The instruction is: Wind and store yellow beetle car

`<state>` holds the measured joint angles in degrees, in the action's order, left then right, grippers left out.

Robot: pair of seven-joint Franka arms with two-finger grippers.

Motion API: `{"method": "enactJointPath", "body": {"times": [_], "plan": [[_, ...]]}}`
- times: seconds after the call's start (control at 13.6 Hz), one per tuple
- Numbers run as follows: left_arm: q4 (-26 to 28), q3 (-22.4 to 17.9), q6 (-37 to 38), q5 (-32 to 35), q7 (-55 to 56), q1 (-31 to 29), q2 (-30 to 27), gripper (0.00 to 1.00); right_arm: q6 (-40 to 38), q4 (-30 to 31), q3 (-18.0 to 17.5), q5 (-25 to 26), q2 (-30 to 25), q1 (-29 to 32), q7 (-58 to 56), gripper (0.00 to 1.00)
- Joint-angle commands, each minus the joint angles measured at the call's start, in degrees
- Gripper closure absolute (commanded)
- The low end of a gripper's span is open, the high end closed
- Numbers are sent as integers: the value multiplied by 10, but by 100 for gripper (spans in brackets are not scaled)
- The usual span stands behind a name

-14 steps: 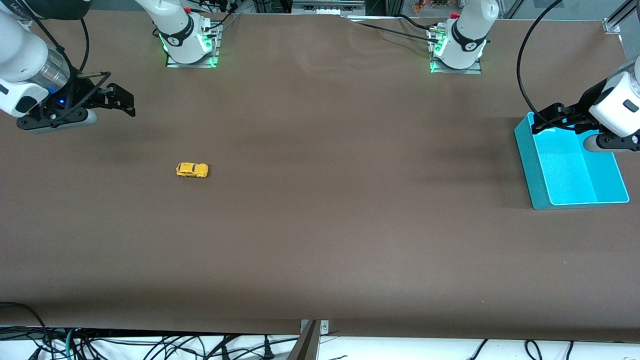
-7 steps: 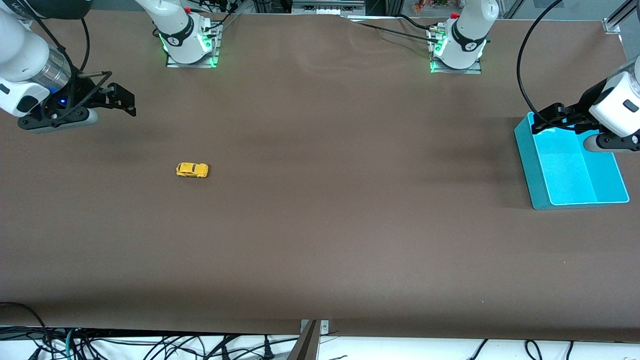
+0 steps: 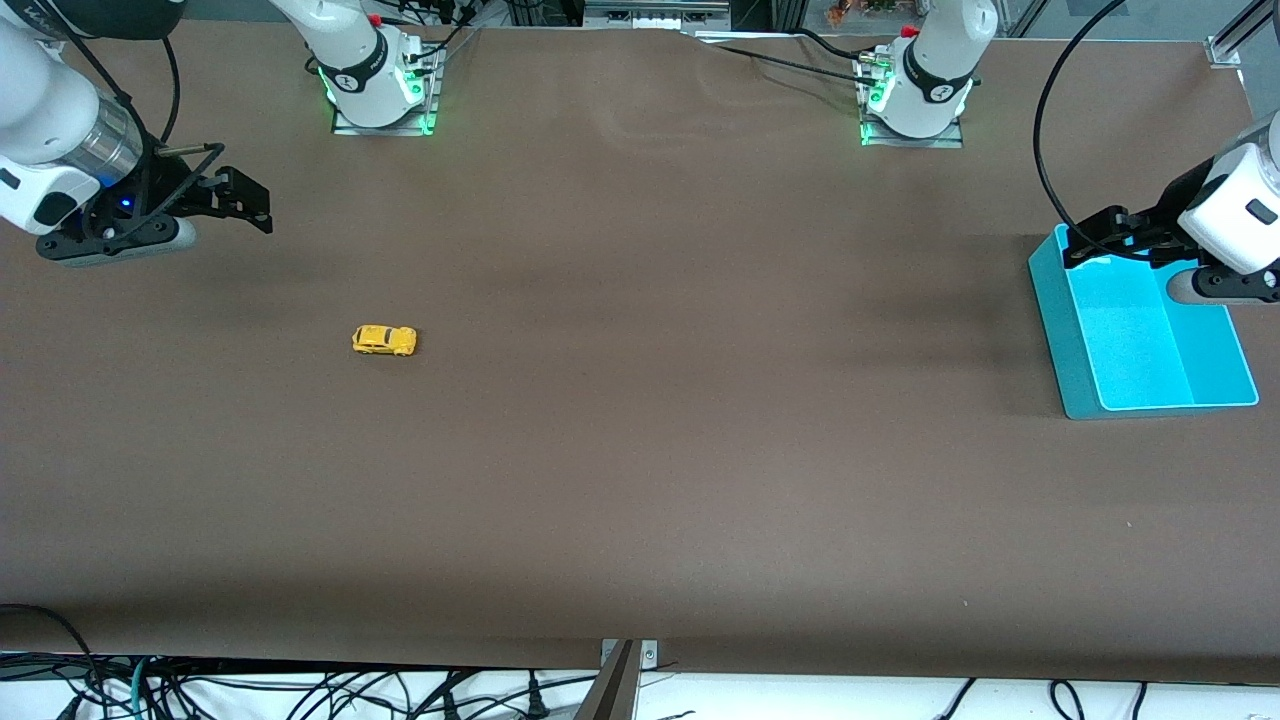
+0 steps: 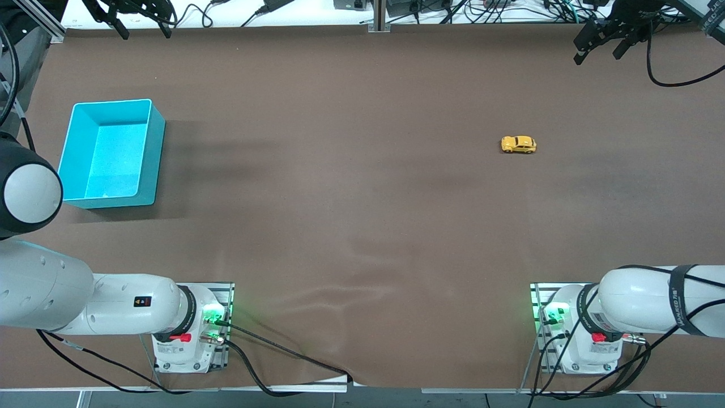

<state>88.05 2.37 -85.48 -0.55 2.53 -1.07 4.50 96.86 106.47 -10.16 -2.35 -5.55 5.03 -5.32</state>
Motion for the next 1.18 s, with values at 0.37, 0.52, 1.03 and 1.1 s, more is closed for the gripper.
{"method": "enactJointPath", "body": {"times": [0.37, 0.52, 1.03, 1.1], "plan": [[-8, 2, 5, -11, -2, -2, 2, 0, -1, -1, 6, 0, 11, -6, 0, 0], [-8, 2, 5, -11, -2, -2, 2, 0, -1, 2, 6, 0, 11, -6, 0, 0], [-8, 2, 5, -11, -2, -2, 2, 0, 0, 7, 6, 6, 11, -6, 0, 0], [-8, 2, 5, -11, -2, -3, 2, 0, 0, 7, 6, 14, 11, -7, 0, 0]]}}
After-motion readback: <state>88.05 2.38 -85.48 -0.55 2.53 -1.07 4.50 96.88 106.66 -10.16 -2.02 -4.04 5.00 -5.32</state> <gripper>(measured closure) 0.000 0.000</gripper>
